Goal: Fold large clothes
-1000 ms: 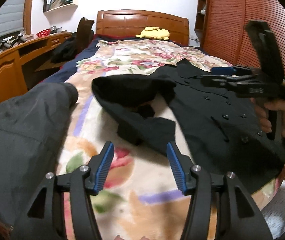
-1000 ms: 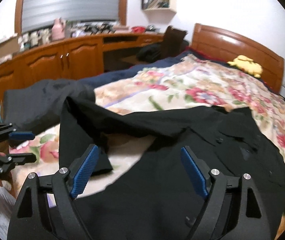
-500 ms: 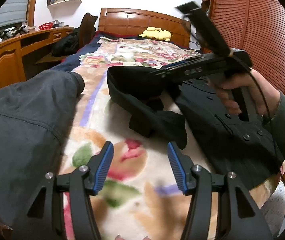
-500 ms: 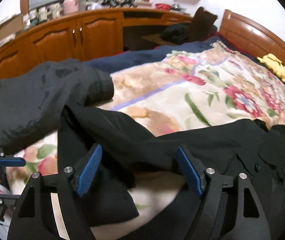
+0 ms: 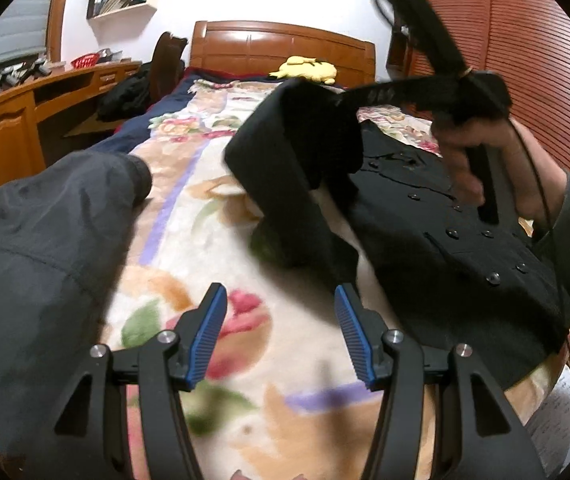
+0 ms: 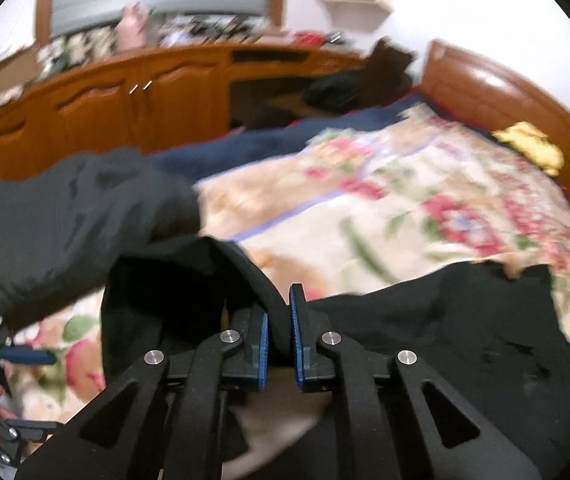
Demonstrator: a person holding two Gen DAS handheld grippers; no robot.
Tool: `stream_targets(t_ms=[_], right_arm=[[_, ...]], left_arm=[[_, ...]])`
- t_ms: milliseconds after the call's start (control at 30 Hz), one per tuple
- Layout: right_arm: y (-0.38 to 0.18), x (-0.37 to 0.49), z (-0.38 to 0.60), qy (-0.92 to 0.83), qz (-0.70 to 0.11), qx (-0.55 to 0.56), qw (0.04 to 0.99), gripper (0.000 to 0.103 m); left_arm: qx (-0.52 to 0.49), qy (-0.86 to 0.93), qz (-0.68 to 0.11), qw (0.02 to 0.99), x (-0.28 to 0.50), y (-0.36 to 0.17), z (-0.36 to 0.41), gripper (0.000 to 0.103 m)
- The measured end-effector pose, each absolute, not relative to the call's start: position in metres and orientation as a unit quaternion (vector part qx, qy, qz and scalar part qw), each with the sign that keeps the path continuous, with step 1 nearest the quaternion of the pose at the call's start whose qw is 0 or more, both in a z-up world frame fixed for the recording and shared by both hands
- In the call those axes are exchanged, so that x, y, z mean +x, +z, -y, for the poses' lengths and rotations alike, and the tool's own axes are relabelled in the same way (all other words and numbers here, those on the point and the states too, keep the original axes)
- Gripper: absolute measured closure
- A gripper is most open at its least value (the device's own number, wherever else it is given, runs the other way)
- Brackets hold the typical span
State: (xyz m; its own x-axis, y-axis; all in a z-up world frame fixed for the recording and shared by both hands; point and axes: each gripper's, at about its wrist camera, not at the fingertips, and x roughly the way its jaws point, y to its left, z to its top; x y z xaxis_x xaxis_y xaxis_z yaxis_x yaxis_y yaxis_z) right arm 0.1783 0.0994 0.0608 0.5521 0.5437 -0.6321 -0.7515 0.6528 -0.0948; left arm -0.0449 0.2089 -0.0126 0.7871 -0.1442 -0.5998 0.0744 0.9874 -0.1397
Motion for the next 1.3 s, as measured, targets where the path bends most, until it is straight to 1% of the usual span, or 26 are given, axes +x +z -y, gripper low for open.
stream_targets(t_ms=[133,267,467,667,700,767,800,833,867,900,967,1133,1300], right_arm=[[0.087,0.19,-0.04,0.318,-0.267,-0.148,0.898,0.097],[0.09,0.2,0.024,0.256,-0.269,-0.138,0.918,0.097],[0.048,0.214,0.113,0.18,-0.335,-0.125,0.916,0.097],[0.016,0.19,0.153,0.178,-0.369,-0.111,0.905,0.096],[0.013,0.186,0.155,0.18,-0.371,-0.115,0.904,0.093],[0.012,0.172,0.16,0.184,-0.368,-0.125,0.903,0.09],[0.012,0.168,0.16,0.187,-0.368,-0.128,0.902,0.084],[0.012,0.162,0.161,0.189,-0.368,-0.134,0.901,0.073],[0.014,0.153,0.162,0.194,-0.364,-0.139,0.9,0.067],[0.016,0.147,0.162,0.202,-0.359,-0.14,0.9,0.059],[0.021,0.138,0.159,0.22,-0.353,-0.143,0.898,0.057],[0.03,0.129,0.127,0.271,-0.338,-0.144,0.89,0.048],[0.021,0.129,0.08,0.324,-0.347,-0.141,0.869,0.047]], left_arm=[[-0.048,-0.069,-0.315,0.945,-0.042,-0.009,-0.196,0.048],[-0.041,-0.081,-0.309,0.947,-0.038,-0.003,-0.179,0.048],[-0.035,-0.098,-0.301,0.948,-0.03,0.002,-0.159,0.048],[-0.024,-0.104,-0.297,0.949,-0.022,0.004,-0.142,0.047],[-0.023,-0.106,-0.298,0.949,-0.021,0.004,-0.139,0.047],[-0.022,-0.109,-0.299,0.948,-0.019,0.003,-0.136,0.047],[-0.022,-0.109,-0.3,0.948,-0.017,0.003,-0.135,0.047],[-0.021,-0.109,-0.3,0.947,-0.016,0.002,-0.135,0.047],[-0.021,-0.109,-0.3,0.947,-0.017,0.001,-0.136,0.047],[-0.02,-0.109,-0.301,0.947,-0.018,0.001,-0.137,0.047],[-0.021,-0.109,-0.301,0.947,-0.018,0.001,-0.138,0.047],[-0.02,-0.105,-0.304,0.947,-0.017,-0.001,-0.138,0.047],[-0.017,-0.099,-0.306,0.947,-0.019,-0.003,-0.141,0.047]])
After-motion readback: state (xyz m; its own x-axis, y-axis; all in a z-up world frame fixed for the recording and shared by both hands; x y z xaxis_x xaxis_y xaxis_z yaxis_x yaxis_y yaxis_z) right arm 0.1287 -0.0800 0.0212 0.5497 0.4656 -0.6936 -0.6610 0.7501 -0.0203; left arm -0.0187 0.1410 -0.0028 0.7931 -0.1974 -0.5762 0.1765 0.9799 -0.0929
